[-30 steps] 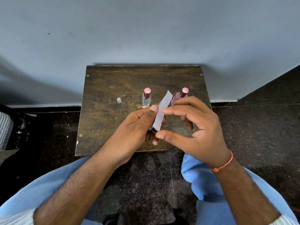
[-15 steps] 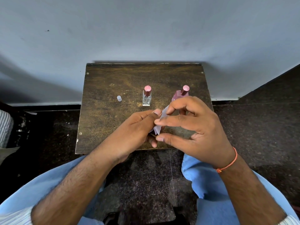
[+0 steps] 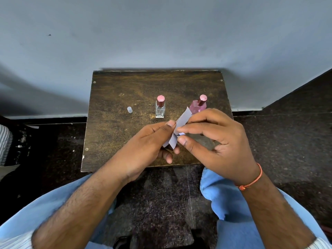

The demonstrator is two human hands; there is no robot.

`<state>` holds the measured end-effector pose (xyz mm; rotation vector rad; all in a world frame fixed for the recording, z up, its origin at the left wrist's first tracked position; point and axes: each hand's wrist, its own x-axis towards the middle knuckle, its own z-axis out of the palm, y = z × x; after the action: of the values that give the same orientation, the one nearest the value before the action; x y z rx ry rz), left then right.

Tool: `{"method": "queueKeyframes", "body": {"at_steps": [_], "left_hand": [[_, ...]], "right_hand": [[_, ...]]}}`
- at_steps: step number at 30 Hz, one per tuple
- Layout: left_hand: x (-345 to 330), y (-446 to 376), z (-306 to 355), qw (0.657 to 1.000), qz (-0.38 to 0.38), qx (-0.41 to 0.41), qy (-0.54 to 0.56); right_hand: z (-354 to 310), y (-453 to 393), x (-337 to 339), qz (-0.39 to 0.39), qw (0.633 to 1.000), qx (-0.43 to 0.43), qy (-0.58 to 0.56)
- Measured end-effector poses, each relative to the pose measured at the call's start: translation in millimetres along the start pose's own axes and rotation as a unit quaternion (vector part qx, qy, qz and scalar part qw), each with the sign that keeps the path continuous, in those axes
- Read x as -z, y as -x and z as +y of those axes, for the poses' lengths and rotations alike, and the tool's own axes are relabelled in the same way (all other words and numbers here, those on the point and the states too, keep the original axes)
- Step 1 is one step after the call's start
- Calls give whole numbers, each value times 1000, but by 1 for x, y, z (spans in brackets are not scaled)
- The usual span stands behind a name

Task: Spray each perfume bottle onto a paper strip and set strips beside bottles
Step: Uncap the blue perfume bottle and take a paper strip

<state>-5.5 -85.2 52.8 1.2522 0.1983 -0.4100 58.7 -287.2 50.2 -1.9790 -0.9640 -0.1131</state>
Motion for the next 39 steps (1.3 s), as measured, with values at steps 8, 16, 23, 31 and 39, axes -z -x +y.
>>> {"method": "queueKeyframes", "body": {"at_steps": [8,16,23,31,39], "left_hand": [[1,-2,-1,998,11,0,65],[0,0,3,990,21,8,136],[3,-1,4,995,45,-12,83],[9,3,1,982,49,-96,-152],[12,3,0,975,33,-85,-203]], "right_hand": [[-1,0,1,19,996,-80,-42],[-4,1,-2,43,996,-73,-41],[-5,2,0,81,995,-53,-31],[-5,-5,7,226,937,-177,-197],[9,-6,19,269,925,-209,-169]]}}
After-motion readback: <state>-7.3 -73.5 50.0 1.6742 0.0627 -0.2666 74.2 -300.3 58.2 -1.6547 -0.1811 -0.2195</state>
